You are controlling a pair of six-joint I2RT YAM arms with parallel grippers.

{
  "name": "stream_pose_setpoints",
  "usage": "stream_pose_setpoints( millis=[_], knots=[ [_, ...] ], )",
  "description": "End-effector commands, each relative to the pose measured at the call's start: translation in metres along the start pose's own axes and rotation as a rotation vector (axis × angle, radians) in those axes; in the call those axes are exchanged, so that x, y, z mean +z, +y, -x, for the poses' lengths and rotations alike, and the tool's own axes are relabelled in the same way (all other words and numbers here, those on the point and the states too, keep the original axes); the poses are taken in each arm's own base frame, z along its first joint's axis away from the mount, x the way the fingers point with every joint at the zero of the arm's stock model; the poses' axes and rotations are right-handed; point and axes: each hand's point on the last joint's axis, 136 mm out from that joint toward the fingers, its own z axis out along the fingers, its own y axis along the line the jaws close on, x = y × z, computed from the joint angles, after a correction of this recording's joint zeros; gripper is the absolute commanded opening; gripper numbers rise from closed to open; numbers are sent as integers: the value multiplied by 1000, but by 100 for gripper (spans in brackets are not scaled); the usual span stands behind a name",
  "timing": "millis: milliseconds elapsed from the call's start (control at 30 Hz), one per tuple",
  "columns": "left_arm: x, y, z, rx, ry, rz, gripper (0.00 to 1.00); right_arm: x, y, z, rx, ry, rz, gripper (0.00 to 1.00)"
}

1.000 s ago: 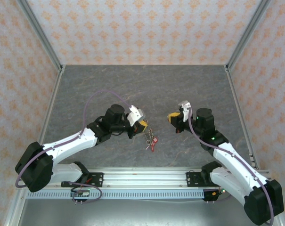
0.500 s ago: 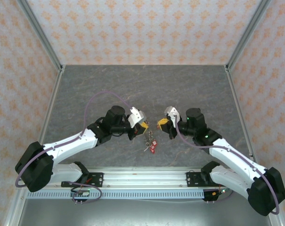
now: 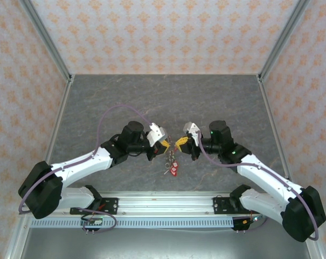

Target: Put the keys on the keyring

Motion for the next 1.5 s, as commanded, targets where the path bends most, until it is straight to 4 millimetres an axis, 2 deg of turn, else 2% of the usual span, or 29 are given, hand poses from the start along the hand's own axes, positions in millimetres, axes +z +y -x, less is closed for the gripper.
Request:
stream_pose_setpoints(
  millis=[0, 733, 1133, 1467],
  knots=[
    [-1, -4, 25, 46, -72, -9, 0, 0, 10, 14, -42, -22, 55, 0],
    [1, -6, 22, 44, -51, -25, 0, 15, 3, 26, -65, -51, 42, 0],
    [0, -7, 25, 46, -61, -25, 0, 21, -6, 12, -79, 15, -1, 0],
    [0, -8, 23, 48, -59, -34, 0, 19, -28, 0, -54, 64, -138, 0]
  ],
)
